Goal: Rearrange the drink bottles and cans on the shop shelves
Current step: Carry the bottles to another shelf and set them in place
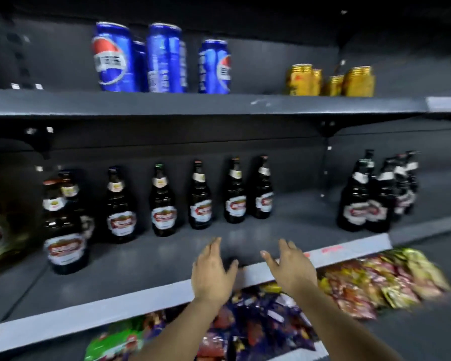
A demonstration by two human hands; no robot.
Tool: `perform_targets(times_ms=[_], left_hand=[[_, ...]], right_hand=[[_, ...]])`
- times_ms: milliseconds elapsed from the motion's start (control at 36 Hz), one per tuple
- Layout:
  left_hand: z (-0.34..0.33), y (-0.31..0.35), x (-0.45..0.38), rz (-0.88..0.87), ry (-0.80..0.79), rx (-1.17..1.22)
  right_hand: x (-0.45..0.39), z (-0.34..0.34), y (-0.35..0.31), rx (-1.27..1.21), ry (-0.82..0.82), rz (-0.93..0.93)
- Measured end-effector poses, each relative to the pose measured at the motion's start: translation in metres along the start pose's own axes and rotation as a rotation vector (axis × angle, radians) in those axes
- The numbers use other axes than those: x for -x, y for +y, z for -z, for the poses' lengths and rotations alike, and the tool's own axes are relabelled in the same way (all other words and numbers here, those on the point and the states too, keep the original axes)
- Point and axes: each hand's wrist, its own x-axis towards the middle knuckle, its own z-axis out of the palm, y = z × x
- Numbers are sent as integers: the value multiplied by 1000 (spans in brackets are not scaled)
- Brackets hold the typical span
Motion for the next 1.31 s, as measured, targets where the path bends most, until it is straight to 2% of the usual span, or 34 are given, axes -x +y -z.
perform_targets(times_ms=[222,472,611,833,1083,1306], left_hand=[[-83,106,0,-74,-154,15],[-154,176,-40,-40,-211,169],[-186,199,-77,-7,-221,272],[-226,244,-129,48,-249,393],[-262,289,-149,119,-267,487],[-279,297,-157,247,-165,517]], right_hand=[[-1,47,146,11,80,-179],[-54,83,229,10,212,-276],[-96,95,251,-28,294,-331],[-155,106,272,-131,333,-416],[-183,103,292,-220,232,-367],[-186,89,301,-308,251,-357]])
